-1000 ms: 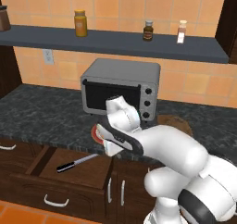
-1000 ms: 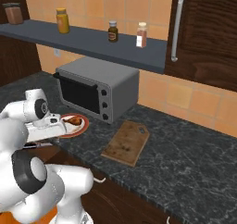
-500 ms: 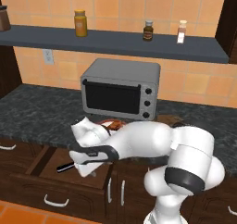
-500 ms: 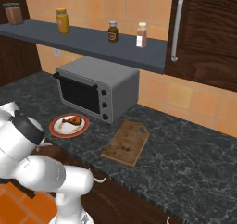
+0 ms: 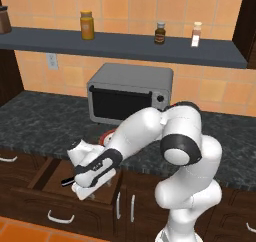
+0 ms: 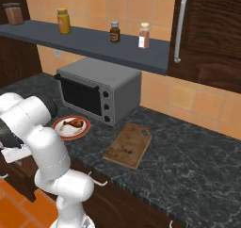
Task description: Pick up the knife from the drawer and place it on the cutting board. Then place the meat from the plate to the cutting board.
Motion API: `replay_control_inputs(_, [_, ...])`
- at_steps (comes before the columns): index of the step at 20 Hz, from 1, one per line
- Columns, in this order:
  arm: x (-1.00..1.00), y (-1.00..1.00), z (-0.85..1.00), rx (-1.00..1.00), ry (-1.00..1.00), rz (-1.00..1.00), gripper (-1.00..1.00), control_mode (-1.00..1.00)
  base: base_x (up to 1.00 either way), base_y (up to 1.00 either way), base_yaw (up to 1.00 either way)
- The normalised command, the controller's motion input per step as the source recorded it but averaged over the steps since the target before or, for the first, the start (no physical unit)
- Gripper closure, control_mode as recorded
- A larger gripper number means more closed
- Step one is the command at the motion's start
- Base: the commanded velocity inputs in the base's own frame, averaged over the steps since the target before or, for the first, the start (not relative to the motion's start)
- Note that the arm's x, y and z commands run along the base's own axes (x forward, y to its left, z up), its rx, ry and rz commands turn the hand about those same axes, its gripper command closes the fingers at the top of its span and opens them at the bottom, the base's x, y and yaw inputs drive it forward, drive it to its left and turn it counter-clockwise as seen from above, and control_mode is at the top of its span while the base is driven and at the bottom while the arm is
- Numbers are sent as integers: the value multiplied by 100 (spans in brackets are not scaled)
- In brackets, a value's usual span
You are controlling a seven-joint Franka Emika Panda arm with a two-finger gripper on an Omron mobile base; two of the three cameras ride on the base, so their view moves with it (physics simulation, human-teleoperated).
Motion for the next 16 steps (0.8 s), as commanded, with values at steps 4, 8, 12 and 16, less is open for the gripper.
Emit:
replay_control_inputs(4, [5,17,-42,0,-16,0,-100,-100,0,0,0])
replay_control_inputs(8, [-37,26,-33,1,-5,0,-100,-100,0,0,0])
replay_control_inputs(12, [-100,33,-43,8,0,-2,-100,-100,0,0,0])
replay_control_inputs(16, [-100,29,-23,14,0,-4,-100,-100,0,0,0])
